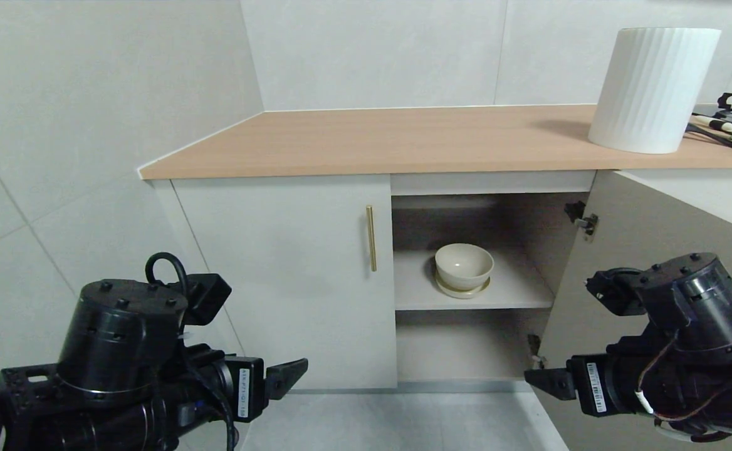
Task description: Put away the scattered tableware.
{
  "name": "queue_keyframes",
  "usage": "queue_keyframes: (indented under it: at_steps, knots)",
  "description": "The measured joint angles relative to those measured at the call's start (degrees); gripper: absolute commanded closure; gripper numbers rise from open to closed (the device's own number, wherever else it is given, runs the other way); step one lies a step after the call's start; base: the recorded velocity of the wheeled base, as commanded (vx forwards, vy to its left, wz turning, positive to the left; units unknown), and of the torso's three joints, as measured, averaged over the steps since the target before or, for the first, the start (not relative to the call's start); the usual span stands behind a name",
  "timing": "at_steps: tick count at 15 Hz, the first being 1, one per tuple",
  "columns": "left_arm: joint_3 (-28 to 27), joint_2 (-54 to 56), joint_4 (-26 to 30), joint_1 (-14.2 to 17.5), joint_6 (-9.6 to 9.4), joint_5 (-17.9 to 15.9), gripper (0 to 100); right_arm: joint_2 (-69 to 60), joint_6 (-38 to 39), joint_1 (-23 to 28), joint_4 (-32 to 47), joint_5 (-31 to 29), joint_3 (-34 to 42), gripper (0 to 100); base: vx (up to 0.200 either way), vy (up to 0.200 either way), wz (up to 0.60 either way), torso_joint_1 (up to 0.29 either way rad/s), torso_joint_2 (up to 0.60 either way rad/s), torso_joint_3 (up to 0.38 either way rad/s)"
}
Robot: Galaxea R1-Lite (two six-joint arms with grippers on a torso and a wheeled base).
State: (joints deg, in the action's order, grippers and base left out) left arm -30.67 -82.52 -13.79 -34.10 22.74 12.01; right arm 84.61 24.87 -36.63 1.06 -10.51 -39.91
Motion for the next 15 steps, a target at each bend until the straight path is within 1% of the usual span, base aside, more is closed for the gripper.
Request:
queue_keyframes:
  at_steps: [2,12,14,15]
  knots:
    - [0.06,-0.12,0.00,0.00,0.01,0.02,0,0.04,-0.05,0.01,0.00,-0.05,0.01,0,-0.200,0.000,0.00,0.005,0.00,0.005]
    - [0.30,-0.33,0.00,-0.10,-0.13,-0.09,0,-0.38,-0.84,-0.10,0.60,-0.13,0.87,0,0.000,0.000,0.00,0.000,0.00,0.000]
    - [0.41,-0.33,0.00,-0.18,-0.18,-0.02,0,-0.55,-0.90,-0.20,1.69,-0.13,1.07,0,0.000,0.000,0.00,0.000,0.00,0.000]
    - [0.49,-0.33,0.00,-0.22,-0.57,0.00,0,-0.79,-1.58,-0.24,3.07,-0.13,1.07,0,0.000,-0.200,0.00,0.002,0.00,-0.002]
